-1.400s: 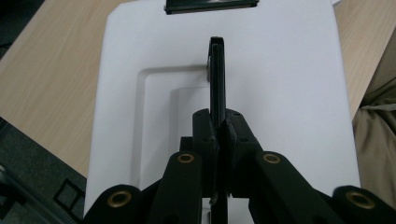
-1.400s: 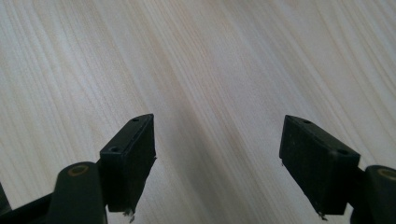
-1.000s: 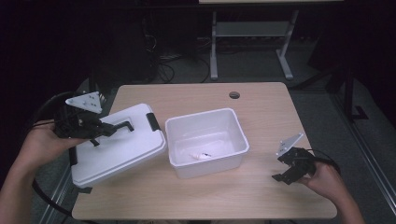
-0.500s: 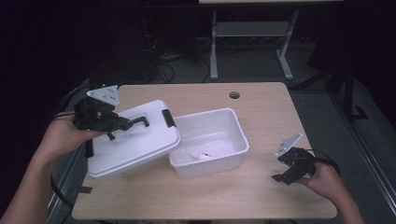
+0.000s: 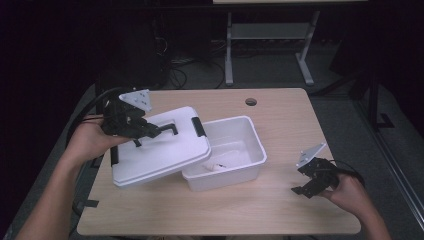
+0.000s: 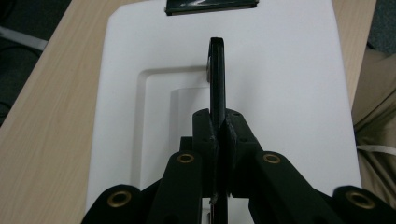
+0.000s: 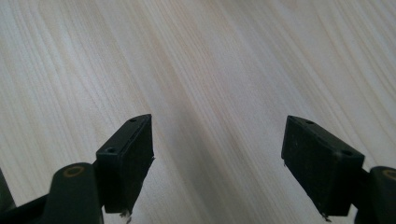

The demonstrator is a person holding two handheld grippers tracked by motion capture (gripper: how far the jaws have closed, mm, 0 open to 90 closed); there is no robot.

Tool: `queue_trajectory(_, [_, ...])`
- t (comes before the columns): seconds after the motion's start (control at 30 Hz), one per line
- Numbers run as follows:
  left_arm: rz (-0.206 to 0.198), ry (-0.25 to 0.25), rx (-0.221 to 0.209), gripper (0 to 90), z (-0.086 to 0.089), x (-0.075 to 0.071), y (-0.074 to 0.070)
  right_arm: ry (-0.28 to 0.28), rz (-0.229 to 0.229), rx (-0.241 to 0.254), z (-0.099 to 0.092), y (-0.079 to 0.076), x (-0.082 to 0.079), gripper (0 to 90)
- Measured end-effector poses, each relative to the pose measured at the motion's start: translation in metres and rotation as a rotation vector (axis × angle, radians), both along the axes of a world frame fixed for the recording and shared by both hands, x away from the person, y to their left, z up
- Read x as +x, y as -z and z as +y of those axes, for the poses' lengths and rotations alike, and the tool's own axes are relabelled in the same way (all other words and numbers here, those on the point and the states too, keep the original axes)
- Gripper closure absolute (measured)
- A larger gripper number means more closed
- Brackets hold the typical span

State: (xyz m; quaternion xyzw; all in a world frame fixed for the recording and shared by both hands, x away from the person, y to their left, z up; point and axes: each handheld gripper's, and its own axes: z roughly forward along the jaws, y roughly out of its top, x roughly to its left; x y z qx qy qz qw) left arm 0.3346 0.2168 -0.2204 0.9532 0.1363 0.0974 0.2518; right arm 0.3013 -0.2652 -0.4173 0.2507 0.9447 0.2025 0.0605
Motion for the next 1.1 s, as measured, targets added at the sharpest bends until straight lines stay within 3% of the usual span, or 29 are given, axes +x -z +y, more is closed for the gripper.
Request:
queue_trajectory(0.53, [0.02,0.054,-0.016,84.3,-0.046,0.013,0.008,-0.004,-0.012,0.006,0.0,-0.001,-0.001,23.6])
queue_trajectory(1.1, [0.035,0.088,-0.029,84.2,-0.08,0.029,0.02,-0.004,-0.009,0.009,0.0,-0.002,-0.001,23.4])
